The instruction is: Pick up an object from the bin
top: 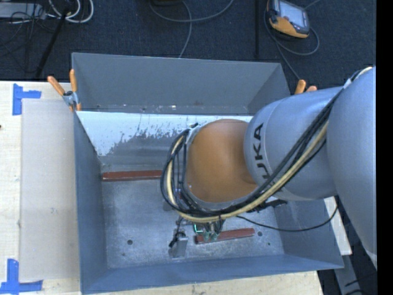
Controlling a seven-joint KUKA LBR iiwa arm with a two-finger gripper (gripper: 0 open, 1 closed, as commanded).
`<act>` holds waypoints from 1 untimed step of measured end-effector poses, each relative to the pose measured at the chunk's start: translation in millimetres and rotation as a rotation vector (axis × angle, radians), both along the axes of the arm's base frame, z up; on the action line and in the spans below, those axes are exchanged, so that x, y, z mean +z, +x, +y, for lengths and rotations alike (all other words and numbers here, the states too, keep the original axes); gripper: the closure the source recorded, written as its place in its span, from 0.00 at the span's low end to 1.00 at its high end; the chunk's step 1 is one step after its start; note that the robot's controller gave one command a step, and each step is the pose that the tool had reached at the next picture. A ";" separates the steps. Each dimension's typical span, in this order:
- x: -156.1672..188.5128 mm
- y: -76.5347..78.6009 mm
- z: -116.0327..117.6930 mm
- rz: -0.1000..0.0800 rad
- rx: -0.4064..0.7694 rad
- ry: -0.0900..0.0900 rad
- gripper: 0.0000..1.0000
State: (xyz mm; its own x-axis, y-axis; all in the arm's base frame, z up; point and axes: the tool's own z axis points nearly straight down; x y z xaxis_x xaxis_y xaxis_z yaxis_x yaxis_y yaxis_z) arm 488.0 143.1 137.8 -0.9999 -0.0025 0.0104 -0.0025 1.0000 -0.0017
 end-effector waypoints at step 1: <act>-70.4 35.5 -70.9 -0.011 0.109 0.001 0.00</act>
Offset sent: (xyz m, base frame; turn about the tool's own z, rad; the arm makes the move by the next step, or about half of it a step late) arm 0.0345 -0.0677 -0.0678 -0.1133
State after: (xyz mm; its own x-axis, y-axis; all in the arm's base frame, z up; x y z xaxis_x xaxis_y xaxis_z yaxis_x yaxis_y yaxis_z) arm 523.4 72.1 67.4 -0.9938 -0.1112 -0.0003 -0.1112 0.9938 -0.0010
